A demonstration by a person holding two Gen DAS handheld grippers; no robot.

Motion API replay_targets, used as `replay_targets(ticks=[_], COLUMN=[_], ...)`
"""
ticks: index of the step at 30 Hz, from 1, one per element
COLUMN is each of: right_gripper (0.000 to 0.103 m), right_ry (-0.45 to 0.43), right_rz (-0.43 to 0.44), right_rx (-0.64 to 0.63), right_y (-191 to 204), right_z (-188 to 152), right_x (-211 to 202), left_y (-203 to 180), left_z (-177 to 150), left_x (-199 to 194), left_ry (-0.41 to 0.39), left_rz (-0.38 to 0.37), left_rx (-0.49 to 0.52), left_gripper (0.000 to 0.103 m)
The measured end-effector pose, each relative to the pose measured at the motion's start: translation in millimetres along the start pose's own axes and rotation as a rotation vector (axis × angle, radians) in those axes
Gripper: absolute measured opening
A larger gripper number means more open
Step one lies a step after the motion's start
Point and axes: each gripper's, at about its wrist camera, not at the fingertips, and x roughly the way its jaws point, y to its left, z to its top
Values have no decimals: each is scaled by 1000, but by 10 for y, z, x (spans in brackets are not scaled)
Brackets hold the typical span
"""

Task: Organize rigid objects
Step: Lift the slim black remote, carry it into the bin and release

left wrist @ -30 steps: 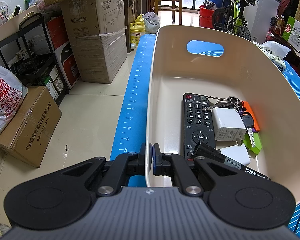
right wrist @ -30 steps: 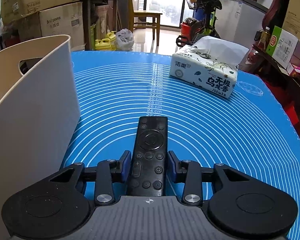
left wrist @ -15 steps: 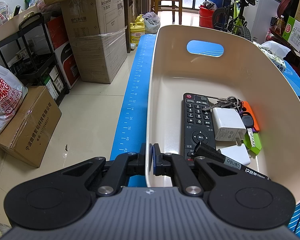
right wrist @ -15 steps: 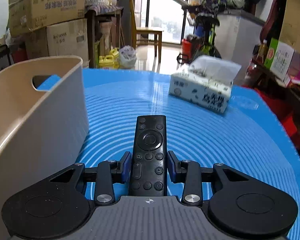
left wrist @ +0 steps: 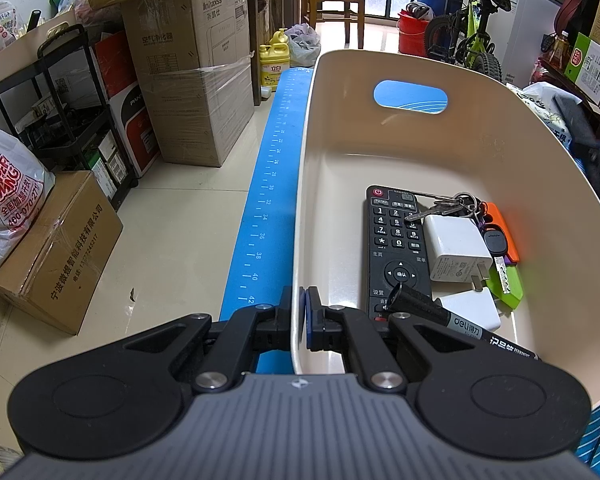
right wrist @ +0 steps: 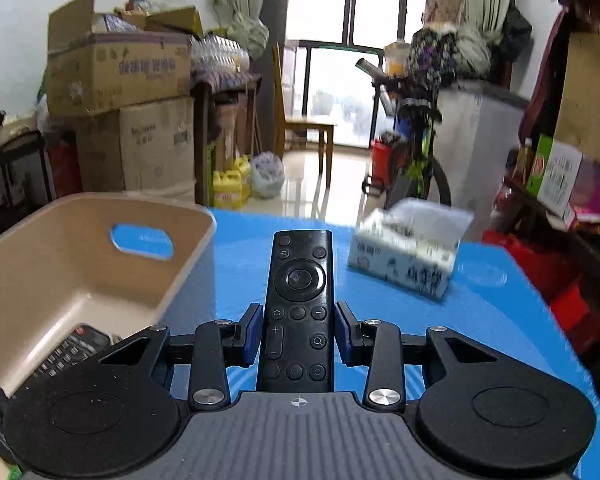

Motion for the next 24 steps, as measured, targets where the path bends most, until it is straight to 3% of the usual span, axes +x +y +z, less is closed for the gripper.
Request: replay_targets(ticks=[13, 20, 24], right_gripper=[42, 42, 42], right_ry=[-124, -94, -29], right_rz=[114, 211, 260], right_rx=[-82, -126, -149], right_y=[372, 760, 968], right_z=[405, 419, 339], right_x=[-496, -527, -461], left_y=[-1, 4, 2], left_z=[-22, -26, -20], left_x=[12, 13, 11], left_ry=[1, 1, 1], left_rz=[-5, -5, -5], left_rx=[-5, -4, -5], left_gripper=[7, 7, 7])
